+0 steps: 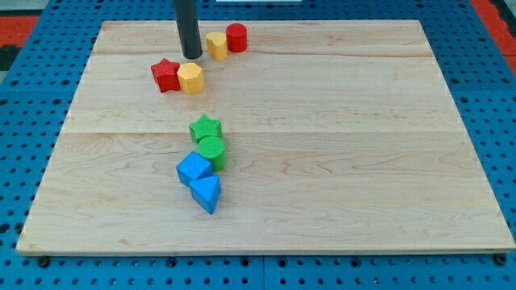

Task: Move your arm to the red star

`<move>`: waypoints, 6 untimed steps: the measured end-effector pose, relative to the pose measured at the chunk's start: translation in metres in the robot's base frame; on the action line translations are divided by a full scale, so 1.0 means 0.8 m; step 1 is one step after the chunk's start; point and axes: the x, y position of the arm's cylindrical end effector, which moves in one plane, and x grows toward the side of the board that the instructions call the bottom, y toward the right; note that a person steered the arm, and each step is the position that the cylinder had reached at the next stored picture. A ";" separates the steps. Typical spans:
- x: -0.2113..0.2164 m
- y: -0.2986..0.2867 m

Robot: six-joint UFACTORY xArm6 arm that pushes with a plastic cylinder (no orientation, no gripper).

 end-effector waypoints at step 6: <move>-0.003 -0.039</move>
